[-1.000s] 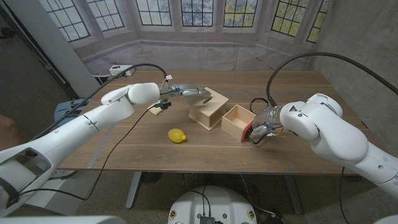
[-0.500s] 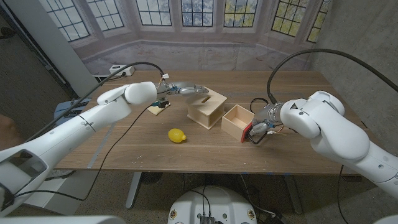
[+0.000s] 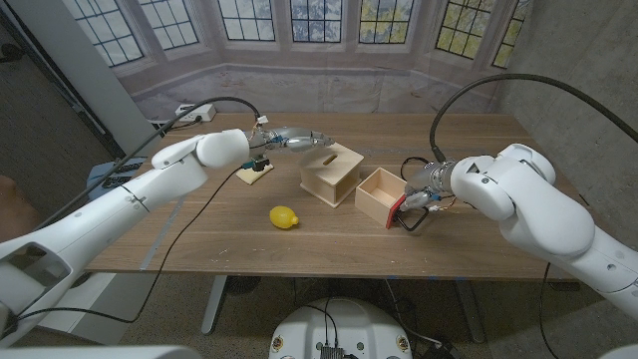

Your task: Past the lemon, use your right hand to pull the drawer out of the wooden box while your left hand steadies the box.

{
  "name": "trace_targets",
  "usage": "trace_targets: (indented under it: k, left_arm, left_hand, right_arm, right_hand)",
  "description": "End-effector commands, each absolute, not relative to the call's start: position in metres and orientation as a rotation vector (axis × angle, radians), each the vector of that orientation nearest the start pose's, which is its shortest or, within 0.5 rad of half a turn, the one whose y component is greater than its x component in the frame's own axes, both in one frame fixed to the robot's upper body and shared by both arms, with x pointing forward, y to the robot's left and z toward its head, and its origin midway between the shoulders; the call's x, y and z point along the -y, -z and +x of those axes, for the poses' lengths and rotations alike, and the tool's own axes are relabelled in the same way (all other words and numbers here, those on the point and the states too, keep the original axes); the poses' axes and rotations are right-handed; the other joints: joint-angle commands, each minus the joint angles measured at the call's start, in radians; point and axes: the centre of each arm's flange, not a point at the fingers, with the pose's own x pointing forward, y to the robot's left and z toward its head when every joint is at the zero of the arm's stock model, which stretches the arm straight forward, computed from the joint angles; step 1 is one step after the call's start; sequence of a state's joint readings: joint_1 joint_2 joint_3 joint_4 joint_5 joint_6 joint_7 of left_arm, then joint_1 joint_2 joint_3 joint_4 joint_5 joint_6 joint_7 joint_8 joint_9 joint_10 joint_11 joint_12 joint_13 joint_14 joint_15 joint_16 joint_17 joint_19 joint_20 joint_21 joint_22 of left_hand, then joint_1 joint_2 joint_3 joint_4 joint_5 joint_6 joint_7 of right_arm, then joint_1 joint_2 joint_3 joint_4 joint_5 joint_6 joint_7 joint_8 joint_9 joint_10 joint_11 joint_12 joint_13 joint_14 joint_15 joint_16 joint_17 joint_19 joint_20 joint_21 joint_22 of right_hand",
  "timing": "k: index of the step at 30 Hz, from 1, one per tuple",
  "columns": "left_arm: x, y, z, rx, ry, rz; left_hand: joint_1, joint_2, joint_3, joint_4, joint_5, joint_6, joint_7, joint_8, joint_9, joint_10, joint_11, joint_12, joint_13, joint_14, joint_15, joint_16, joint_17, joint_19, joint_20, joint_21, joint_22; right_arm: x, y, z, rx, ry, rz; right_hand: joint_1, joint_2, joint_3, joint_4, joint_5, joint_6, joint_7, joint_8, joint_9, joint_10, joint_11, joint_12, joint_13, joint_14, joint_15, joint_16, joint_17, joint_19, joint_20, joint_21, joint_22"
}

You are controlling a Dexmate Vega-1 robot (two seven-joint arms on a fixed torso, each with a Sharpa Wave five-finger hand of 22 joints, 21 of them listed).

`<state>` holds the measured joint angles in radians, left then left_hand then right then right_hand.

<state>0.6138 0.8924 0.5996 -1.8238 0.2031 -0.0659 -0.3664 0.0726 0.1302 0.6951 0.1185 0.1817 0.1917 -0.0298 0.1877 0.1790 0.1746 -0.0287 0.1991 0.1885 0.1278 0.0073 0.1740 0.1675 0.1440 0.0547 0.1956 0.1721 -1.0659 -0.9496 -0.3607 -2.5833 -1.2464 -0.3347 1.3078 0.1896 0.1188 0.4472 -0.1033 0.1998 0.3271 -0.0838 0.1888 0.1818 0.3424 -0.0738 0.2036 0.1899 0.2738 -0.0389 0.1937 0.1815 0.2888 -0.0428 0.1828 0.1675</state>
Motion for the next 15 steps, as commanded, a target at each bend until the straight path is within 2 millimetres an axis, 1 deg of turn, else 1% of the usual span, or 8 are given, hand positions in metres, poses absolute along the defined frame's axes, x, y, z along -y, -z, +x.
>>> trace_targets:
  k: [1, 8, 15]
  left_arm:
    - [-0.187, -0.087, 0.558, 0.693, 0.458, 1.341]
    - [-0.188, -0.091, 0.558, 0.688, 0.443, 1.325]
    - [-0.192, -0.094, 0.567, 0.672, 0.418, 1.292]
  left_hand:
    - [0.007, 0.001, 0.005, -0.005, 0.001, -0.003, 0.001, -0.003, 0.003, -0.006, 0.003, -0.004, 0.002, -0.001, -0.001, -0.003, 0.000, -0.002, -0.004, -0.002, 0.002]
    - [0.007, 0.001, 0.005, -0.005, 0.001, 0.005, 0.001, 0.000, 0.003, -0.007, 0.004, -0.003, 0.002, -0.005, 0.000, -0.003, 0.000, -0.005, -0.003, -0.003, 0.003]
    - [0.007, 0.001, 0.006, -0.005, 0.001, 0.008, 0.001, 0.001, 0.003, -0.008, 0.005, -0.003, 0.002, -0.005, 0.001, -0.002, 0.001, -0.006, -0.003, -0.003, 0.003]
  right_arm:
    - [0.196, -0.013, 0.400, -0.005, -0.150, -2.110]
    - [0.189, -0.008, 0.399, 0.003, -0.126, -2.068]
    - [0.188, -0.001, 0.401, -0.005, -0.088, -2.007]
  right_hand:
    - [-0.006, -0.002, 0.005, -0.004, -0.001, 0.012, 0.002, 0.007, 0.002, 0.007, -0.002, 0.004, 0.004, 0.008, -0.098, 0.000, 0.003, 0.013, -0.063, 0.009, -0.001]
    - [-0.007, -0.002, 0.006, -0.004, -0.001, 0.012, 0.002, 0.006, 0.002, 0.007, -0.004, 0.003, 0.004, 0.008, -0.095, -0.001, 0.003, 0.015, -0.062, 0.009, -0.001]
    - [-0.008, -0.002, 0.006, -0.004, -0.001, 0.012, 0.003, 0.005, 0.002, 0.008, -0.002, 0.003, 0.004, 0.007, -0.095, -0.001, 0.003, 0.016, -0.061, 0.009, -0.001]
